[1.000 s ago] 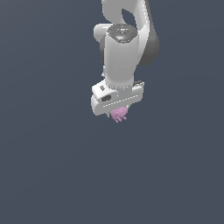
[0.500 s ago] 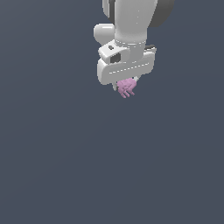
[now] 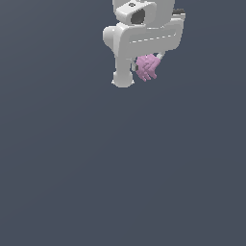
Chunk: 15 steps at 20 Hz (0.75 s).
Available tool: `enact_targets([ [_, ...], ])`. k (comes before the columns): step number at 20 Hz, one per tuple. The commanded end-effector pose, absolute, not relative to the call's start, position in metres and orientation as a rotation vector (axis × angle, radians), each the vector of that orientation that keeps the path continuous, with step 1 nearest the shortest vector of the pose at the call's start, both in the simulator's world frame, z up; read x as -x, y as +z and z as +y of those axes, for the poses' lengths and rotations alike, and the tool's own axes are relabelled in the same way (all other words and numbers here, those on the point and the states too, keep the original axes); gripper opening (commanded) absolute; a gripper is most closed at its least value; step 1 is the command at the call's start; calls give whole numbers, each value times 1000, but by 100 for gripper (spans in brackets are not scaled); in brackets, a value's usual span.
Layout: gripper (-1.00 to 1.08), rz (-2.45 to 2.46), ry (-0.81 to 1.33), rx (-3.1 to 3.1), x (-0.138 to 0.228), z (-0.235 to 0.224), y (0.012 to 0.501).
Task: Pick up the object and move it to a goal position.
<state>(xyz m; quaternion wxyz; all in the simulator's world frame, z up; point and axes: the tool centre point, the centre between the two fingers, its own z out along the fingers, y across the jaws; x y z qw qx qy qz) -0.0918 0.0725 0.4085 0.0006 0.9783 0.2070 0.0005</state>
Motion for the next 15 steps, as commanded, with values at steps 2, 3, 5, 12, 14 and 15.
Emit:
enact_targets([
  [2, -100, 649, 0, -3073, 101, 78, 427],
  [3, -100, 649, 0, -3073, 103, 79, 431],
  [5, -100, 649, 0, -3073, 106, 81, 437],
  [12, -100, 649, 0, -3074, 107, 82, 442],
  [14, -100, 649, 0, -3074, 105, 81, 440],
  [15, -100, 649, 0, -3074, 105, 81, 439],
])
